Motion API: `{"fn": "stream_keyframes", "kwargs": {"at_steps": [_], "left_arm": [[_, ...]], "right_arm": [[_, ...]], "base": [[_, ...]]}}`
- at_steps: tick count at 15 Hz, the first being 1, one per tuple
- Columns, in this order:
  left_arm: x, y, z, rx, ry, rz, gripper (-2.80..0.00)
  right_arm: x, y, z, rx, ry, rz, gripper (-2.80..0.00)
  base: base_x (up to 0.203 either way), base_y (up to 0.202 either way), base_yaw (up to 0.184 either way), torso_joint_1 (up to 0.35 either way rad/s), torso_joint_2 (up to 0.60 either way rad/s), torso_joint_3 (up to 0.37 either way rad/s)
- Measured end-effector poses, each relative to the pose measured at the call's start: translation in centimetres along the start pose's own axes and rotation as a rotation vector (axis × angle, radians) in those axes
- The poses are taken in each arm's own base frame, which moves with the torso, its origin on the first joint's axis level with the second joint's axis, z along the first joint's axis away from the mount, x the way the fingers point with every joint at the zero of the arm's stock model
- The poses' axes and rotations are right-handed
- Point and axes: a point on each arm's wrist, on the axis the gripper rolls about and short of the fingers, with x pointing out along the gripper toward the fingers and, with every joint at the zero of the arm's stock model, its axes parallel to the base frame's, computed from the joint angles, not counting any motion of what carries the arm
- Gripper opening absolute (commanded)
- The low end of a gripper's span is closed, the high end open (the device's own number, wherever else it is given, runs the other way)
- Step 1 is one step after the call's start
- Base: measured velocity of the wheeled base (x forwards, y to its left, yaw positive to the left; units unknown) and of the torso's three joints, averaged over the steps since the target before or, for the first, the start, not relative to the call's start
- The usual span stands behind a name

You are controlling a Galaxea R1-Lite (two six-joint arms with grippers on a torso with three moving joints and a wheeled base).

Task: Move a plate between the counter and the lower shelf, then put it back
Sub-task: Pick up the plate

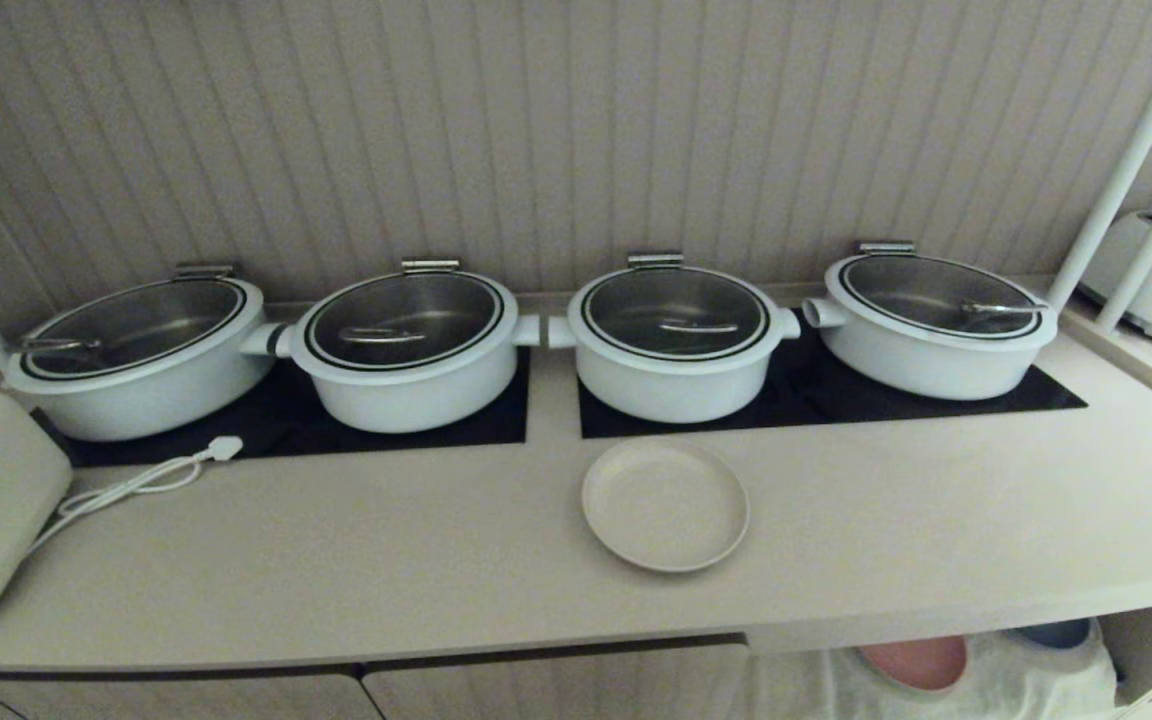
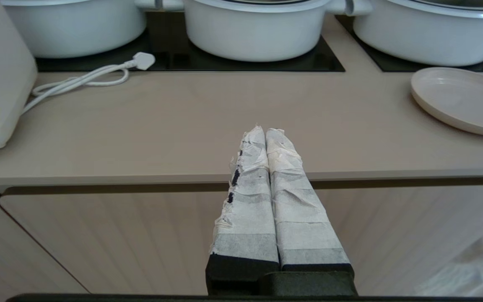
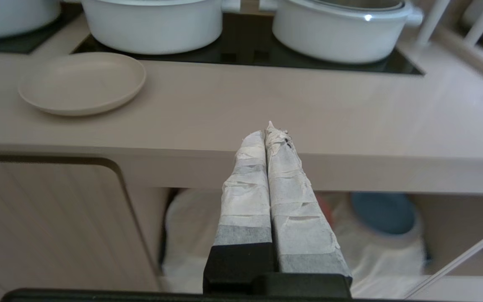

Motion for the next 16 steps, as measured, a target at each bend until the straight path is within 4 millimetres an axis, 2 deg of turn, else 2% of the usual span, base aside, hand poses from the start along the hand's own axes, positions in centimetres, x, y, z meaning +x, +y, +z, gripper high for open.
{"fn": "stream_keyframes", "kwargs": {"at_steps": [2,4,8,10,13,16], "left_arm": [[0.0,0.0,0.0,0.0,0.0,0.0,-2.8],[0.0,0.0,0.0,0.0,0.0,0.0,-2.8],[0.0,0.0,0.0,0.0,0.0,0.0,-2.8],[0.0,0.0,0.0,0.0,0.0,0.0,-2.8],[0.0,0.0,0.0,0.0,0.0,0.0,-2.8],[0.0,0.0,0.0,0.0,0.0,0.0,-2.8]], "right_arm": [[-0.1,0.0,0.4,-0.055,-0.02,0.01,-2.8],[-0.6,0.0,1.8,-0.064,-0.062,0.064,-2.8],[-2.5,0.3,5.0,-0.071,-0.085,0.264,-2.8],[-3.3,0.4,5.9,-0.065,-0.057,0.377,-2.8],[-3.1,0.4,6.7,-0.059,-0.033,0.397,-2.8],[-2.1,0.3,7.5,-0.048,0.017,0.404,-2.8]], "base": [[0.0,0.0,0.0,0.0,0.0,0.0],[0.0,0.0,0.0,0.0,0.0,0.0],[0.0,0.0,0.0,0.0,0.0,0.0],[0.0,0.0,0.0,0.0,0.0,0.0],[0.0,0.0,0.0,0.0,0.0,0.0],[0.0,0.0,0.0,0.0,0.0,0.0]]}}
